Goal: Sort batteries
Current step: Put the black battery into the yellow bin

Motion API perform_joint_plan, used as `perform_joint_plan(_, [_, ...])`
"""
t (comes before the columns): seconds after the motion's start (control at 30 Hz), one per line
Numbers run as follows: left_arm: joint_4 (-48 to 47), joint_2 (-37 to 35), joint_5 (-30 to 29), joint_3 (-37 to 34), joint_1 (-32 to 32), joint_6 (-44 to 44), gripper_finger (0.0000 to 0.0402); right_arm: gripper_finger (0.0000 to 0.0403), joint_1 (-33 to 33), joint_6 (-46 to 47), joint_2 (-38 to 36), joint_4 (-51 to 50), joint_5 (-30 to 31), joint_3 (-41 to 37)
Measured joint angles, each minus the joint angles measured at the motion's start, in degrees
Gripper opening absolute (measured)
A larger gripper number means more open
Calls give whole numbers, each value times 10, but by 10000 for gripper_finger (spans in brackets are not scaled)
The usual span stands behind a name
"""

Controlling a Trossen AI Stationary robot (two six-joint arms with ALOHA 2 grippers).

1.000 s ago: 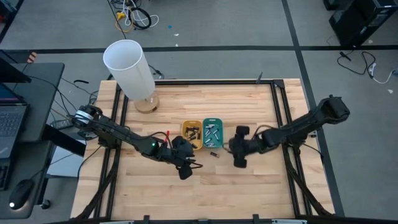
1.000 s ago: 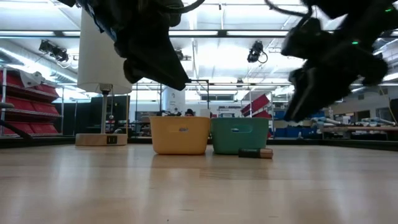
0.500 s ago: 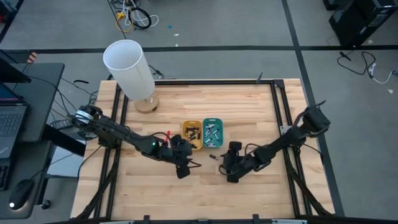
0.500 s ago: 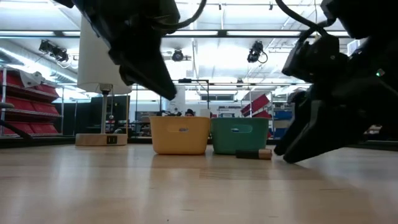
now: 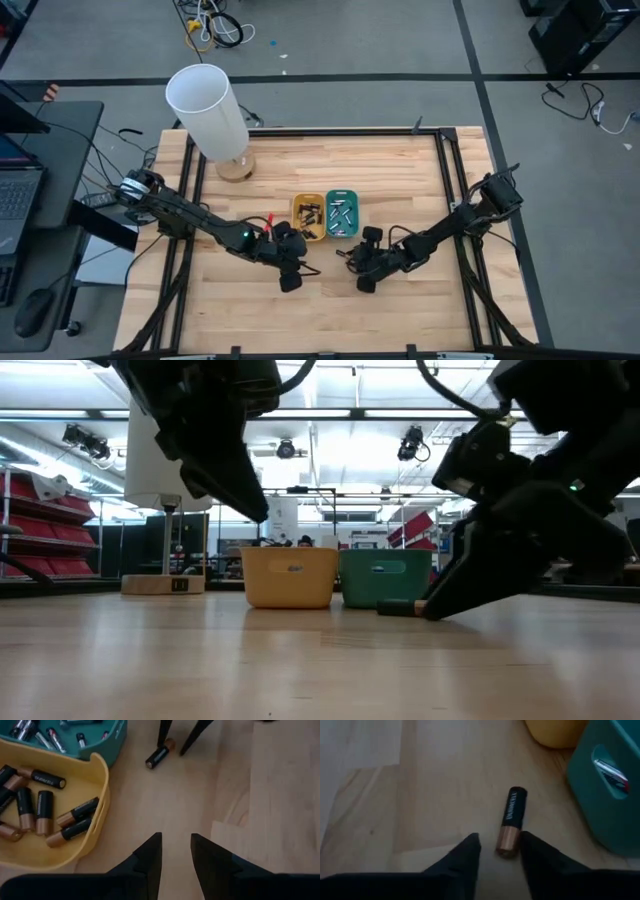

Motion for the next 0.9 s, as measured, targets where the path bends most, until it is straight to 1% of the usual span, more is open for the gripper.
perform_joint_plan(0.13, [31, 0, -3, 0, 0, 18, 117, 65, -14, 0, 0, 2, -10, 0])
perform_joint_plan(0.2, [56, 0, -21, 0, 0, 36, 117, 31, -17, -4, -2, 5, -27, -1])
perform_joint_plan(0.3, [113, 0, -39, 0, 0, 79, 117, 28, -18, -17, -14, 14, -46, -2])
perform_joint_plan(0.4, [151, 0, -41, 0, 0, 125, 119, 31, -17, -18, -41, 6, -54, -3])
perform_joint_plan(0.5, [160, 0, -41, 0, 0, 136, 127, 32, -16, -24, -84, 8, -54, 13])
perform_joint_plan(0.6, [172, 0, -41, 0, 0, 157, 140, 32, -17, -53, -116, -3, -52, 30])
perform_joint_plan(0.7, [184, 0, -56, 0, 0, 174, 156, 32, -19, -65, -141, 0, -31, 45])
perform_joint_plan(0.9, [199, -1, -82, 0, 2, 180, 191, 33, -29, -77, -157, -6, -21, 50])
